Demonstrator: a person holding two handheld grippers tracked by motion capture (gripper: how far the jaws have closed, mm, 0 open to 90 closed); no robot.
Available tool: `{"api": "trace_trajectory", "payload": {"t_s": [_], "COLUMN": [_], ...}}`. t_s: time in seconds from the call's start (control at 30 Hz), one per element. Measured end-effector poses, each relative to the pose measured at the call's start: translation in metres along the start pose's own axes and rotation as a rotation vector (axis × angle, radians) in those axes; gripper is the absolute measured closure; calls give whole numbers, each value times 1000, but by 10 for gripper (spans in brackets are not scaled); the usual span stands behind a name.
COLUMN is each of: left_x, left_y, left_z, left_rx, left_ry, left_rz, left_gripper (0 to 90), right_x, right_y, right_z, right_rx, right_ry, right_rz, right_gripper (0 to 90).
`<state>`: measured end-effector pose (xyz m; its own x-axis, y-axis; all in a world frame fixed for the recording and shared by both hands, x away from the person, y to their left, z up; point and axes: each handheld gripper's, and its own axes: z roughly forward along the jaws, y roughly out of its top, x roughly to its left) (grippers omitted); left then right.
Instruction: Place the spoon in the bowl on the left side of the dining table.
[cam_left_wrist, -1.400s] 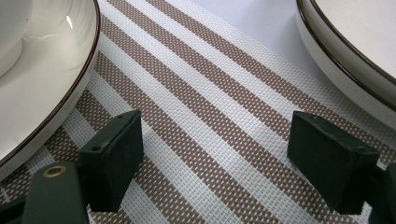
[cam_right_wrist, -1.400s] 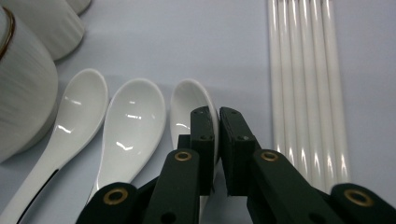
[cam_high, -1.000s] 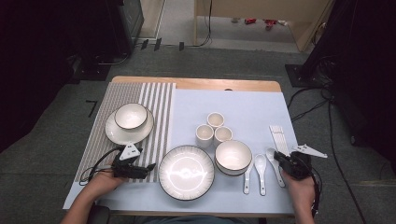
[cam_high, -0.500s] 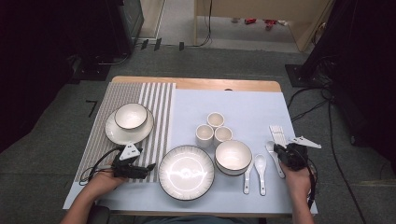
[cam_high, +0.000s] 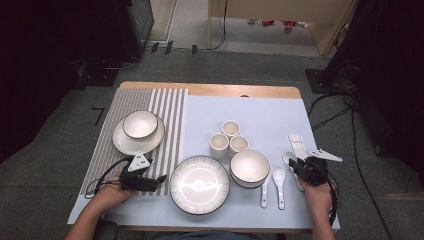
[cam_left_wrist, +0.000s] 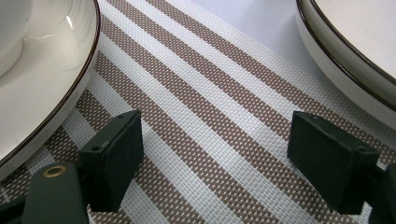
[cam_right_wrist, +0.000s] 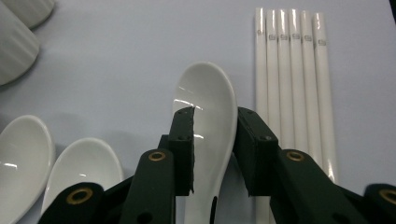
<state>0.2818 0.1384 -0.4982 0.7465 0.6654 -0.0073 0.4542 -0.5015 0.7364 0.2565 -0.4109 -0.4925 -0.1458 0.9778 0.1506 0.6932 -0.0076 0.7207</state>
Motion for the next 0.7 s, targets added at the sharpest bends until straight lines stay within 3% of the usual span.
{"api": "trace_trajectory", "payload": {"t_s": [0.37,0.7], "left_x": [0,0], "left_y": [0,0], "left_z": [0,0], "left_rx": [0,1], "left_ry": [1,1], "left_rz": [1,1], "left_gripper": [188,188], "right_x": [7,11], "right_y": [-5,-7], "right_z": [0,-1], "right_rx": [14,11], "right_ry": [6,-8], "right_rz": [-20,-41], "right_gripper": [683,742]}}
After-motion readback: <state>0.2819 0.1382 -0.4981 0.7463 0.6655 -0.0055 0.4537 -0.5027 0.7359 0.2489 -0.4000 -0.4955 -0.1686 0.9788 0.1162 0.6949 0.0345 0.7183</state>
